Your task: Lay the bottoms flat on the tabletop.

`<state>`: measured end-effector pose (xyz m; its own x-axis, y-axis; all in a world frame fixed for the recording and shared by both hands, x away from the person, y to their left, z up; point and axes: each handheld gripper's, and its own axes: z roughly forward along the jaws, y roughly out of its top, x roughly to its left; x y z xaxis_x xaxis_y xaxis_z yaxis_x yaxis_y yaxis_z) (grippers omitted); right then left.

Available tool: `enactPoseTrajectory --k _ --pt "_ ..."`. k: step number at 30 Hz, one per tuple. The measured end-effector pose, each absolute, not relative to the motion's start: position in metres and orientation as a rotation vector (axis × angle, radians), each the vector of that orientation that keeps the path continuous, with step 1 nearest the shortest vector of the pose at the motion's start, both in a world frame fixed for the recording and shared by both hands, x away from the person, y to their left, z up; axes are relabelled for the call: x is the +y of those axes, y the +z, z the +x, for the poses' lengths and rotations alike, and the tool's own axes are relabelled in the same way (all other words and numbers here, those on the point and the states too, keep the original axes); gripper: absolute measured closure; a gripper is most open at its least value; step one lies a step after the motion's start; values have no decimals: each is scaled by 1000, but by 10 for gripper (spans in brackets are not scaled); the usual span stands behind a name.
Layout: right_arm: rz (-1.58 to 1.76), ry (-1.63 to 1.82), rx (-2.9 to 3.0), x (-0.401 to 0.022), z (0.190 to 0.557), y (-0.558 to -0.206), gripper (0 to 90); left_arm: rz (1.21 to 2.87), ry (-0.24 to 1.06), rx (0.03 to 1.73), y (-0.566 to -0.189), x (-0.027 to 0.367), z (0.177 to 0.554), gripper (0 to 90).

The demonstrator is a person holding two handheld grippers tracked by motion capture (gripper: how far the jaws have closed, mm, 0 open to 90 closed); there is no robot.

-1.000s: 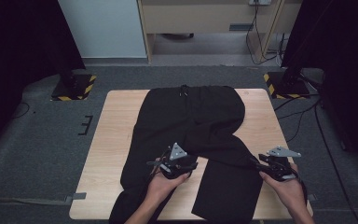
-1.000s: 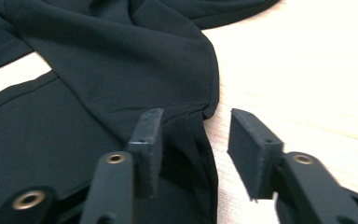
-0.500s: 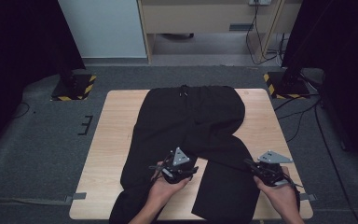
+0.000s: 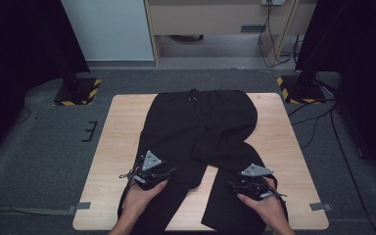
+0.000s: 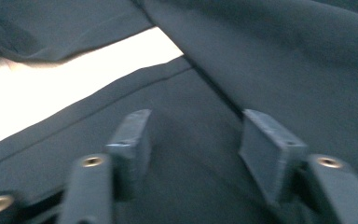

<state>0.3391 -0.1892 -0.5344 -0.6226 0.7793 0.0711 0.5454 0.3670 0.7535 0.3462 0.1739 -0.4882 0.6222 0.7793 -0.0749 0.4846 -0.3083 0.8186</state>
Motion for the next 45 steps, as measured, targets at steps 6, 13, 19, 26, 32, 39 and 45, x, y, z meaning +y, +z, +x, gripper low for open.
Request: enactPoseTrajectory --k 6,13,19,26,32,39,45 --pt "1092 1077 2351 -180 334 -536 415 1990 471 996 -488 183 345 496" --pt "1096 1107 2350 -182 335 -534 844 1985 482 1014 -490 189 347 502" --pt "1131 1120 2425 -201 331 -530 893 1978 493 1029 -490 193 347 508" --pt "1093 1080 2511 -248 291 -525 891 1993 500 1026 -491 192 348 508" --pt "1112 1157 2443 -266 288 -513 658 2014 505 1020 -494 188 348 506" --pt "1110 1132 2381 -242 322 -518 482 2037 542 1008 -495 188 347 502" --pt "1071 1065 2382 -219 335 -529 651 2035 546 1015 -496 191 347 502"
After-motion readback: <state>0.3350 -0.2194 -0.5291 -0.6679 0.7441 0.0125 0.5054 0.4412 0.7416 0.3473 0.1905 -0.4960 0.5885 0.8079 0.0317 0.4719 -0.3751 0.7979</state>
